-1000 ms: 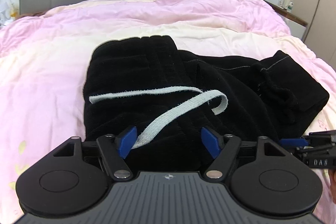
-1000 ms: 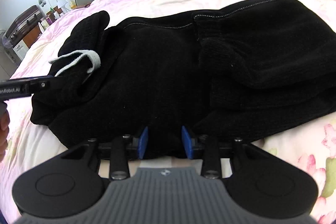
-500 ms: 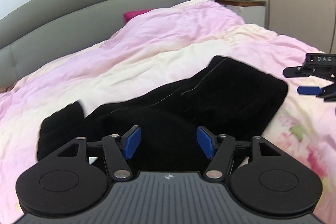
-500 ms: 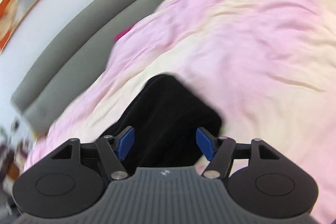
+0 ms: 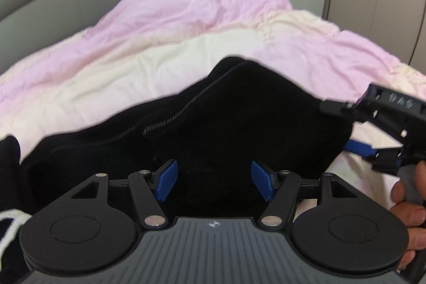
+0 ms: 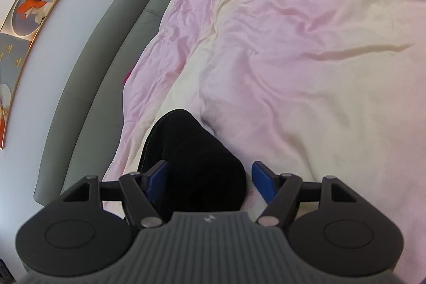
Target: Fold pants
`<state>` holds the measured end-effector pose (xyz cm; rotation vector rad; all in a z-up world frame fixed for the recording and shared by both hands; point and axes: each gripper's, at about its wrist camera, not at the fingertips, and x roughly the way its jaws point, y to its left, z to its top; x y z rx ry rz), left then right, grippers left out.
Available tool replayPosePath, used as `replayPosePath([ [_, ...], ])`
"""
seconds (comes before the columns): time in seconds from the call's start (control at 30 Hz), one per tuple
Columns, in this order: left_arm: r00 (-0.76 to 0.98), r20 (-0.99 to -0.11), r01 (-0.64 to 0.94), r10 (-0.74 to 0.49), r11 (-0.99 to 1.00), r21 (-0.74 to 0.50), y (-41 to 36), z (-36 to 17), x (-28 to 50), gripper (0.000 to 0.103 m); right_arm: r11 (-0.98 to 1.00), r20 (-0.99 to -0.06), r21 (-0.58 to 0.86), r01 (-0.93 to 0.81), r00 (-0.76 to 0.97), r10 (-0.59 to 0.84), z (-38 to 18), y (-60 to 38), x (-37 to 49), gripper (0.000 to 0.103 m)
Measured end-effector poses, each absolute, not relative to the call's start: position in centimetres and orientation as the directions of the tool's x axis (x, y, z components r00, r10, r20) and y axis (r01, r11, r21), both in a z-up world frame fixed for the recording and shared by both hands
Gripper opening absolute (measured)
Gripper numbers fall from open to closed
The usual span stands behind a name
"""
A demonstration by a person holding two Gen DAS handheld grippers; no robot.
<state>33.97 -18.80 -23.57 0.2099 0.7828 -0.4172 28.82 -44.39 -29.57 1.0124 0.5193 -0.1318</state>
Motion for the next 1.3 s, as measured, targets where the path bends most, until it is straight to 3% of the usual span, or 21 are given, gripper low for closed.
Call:
replayPosePath([
  [0.17, 0.598, -0.729, 0.409, -0.332, 0.909, -0.079, -17.3, -25.6, 34.6, 0.075, 0.569, -0.461, 0.762, 0.310, 0.876, 0.140, -30.5, -44.0, 30.6, 0.067],
  [0.3, 0.661, -0.693, 0.387, -0.286, 0.922, -0.011, -17.2, -24.8, 34.1, 0.070, 0.584, -0.481, 0.750, 0.310, 0.862, 0.160, -31.1, -43.6, 31.5, 0.067],
  [0.43, 0.766, -0.590, 0.336, -0.256, 0.941, 0.028, -17.2, -22.7, 32.2, 0.068, 0.559, -0.478, 0.767, 0.316, 0.862, 0.169, -31.0, -43.9, 31.5, 0.053],
  [0.47, 0.785, -0.552, 0.354, -0.282, 0.935, 0.027, -17.3, -22.2, 31.6, 0.068, 0.542, -0.464, 0.780, 0.312, 0.869, 0.169, -31.0, -44.0, 31.3, 0.048],
  [0.57, 0.791, -0.484, 0.450, -0.375, 0.892, 0.045, -18.3, -21.7, 30.5, 0.068, 0.505, -0.413, 0.818, 0.275, 0.892, 0.184, -30.4, -44.0, 30.8, 0.045],
  [0.63, 0.762, -0.542, 0.472, -0.355, 0.877, 0.088, -19.5, -22.7, 31.0, 0.068, 0.505, -0.398, 0.824, 0.256, 0.896, 0.195, -29.9, -43.9, 30.7, 0.045],
  [0.73, 0.651, -0.666, 0.472, -0.363, 0.881, -0.018, -19.2, -25.2, 33.1, 0.067, 0.506, -0.428, 0.813, 0.288, 0.885, 0.185, -30.3, -43.8, 30.8, 0.051],
  [1.0, 0.600, -0.692, 0.475, -0.402, 0.874, -0.097, -18.1, -26.0, 34.1, 0.067, 0.437, -0.427, 0.850, 0.294, 0.871, 0.245, -32.7, -43.8, 31.6, 0.056],
  [1.03, 0.598, -0.694, 0.469, -0.402, 0.877, -0.105, -18.0, -25.9, 34.1, 0.067, 0.451, -0.428, 0.846, 0.286, 0.868, 0.253, -32.8, -43.6, 31.8, 0.052],
  [1.1, 0.595, -0.693, 0.453, -0.408, 0.882, -0.131, -17.8, -25.5, 34.0, 0.067, 0.470, -0.421, 0.840, 0.270, 0.871, 0.253, -32.8, -43.4, 31.9, 0.036],
  [1.17, 0.594, -0.686, 0.433, -0.421, 0.885, -0.168, -17.1, -24.9, 33.8, 0.067, 0.405, -0.376, 0.879, 0.250, 0.888, 0.267, -32.6, -43.5, 31.3, 0.029],
  [1.3, 0.597, -0.663, 0.392, -0.453, 0.885, -0.251, -13.5, -23.0, 33.0, 0.057, 0.496, -0.318, 0.856, 0.146, 0.905, 0.282, -28.4, -40.8, 30.5, 0.028],
])
